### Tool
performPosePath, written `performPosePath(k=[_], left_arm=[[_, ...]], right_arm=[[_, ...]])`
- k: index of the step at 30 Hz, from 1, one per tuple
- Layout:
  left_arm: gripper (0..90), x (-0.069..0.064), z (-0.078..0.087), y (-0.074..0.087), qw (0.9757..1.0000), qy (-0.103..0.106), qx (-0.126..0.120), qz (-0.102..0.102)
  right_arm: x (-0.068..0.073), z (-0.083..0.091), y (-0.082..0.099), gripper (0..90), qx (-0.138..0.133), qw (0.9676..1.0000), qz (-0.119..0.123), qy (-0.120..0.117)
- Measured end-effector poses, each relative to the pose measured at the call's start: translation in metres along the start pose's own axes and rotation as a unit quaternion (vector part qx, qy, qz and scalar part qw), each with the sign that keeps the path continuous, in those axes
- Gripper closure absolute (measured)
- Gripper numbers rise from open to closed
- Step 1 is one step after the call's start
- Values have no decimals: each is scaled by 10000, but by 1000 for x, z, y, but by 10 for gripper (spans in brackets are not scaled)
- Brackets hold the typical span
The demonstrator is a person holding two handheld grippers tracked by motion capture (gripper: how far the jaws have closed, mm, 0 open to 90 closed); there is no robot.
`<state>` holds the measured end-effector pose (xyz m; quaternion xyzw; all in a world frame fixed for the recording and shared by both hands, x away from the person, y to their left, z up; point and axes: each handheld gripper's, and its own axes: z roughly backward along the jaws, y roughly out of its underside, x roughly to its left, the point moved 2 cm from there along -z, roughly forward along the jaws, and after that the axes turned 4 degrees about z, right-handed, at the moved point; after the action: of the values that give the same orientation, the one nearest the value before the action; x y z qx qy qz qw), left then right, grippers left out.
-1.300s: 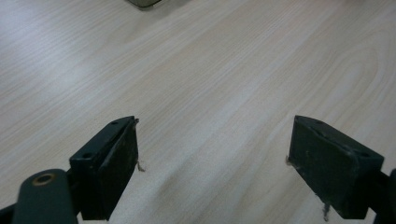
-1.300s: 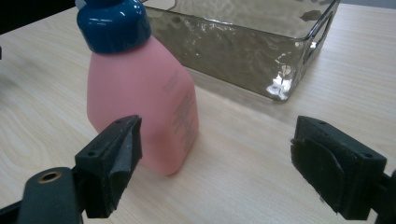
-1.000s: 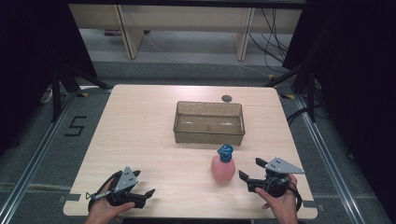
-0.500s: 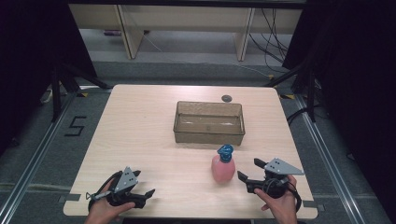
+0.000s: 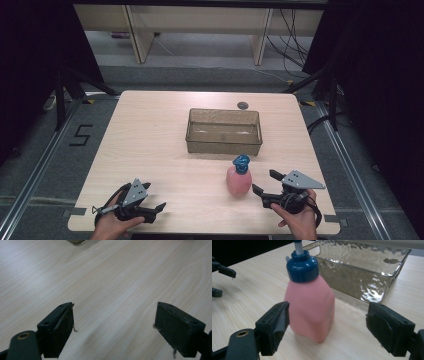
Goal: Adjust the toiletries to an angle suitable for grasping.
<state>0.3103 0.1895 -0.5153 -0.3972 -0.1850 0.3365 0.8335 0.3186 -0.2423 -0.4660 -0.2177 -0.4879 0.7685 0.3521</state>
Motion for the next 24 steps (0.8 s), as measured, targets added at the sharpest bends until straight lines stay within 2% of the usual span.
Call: performPosePath(k=[2, 3, 4, 5, 6, 9, 12, 16, 18, 19, 24], left_arm=[[155, 0, 0, 0, 10000, -10, 3, 3], [155, 0, 0, 0, 10000, -7, 20, -2], [155, 0, 0, 0, 10000, -9, 15, -6], [155, 0, 0, 0, 10000, 4, 12, -14], [155, 0, 0, 0, 10000, 4, 11, -19], [155, 1, 0, 0, 10000, 17, 1, -46], [155, 1, 0, 0, 10000, 17, 1, -36], [154, 0, -1, 1, 10000, 18, -5, -6], [154, 0, -1, 1, 10000, 18, -2, 1], [154, 0, -1, 1, 10000, 18, -1, 7], [153, 0, -1, 1, 10000, 17, 1, 18]], right_arm=[[0, 0, -1, 197, -61, 10000, 34, 18], [2, 1, -2, 197, -60, 10000, -33, -37], [2, 0, -2, 198, -90, 9999, 49, 2], [4, 1, -2, 198, -55, 9999, -91, -30], [4, 1, -3, 198, -41, 10000, 14, -53], [5, 1, -5, 199, -119, 9999, 103, -49], [8, 2, -6, 199, -106, 9999, -35, -97], [10, 0, -7, 199, -167, 9997, 68, -146], [13, 0, -8, 199, -131, 9998, -32, -147], [12, 0, -8, 199, -135, 9997, 90, -170], [14, -1, -10, 199, -166, 9995, 84, -258]])
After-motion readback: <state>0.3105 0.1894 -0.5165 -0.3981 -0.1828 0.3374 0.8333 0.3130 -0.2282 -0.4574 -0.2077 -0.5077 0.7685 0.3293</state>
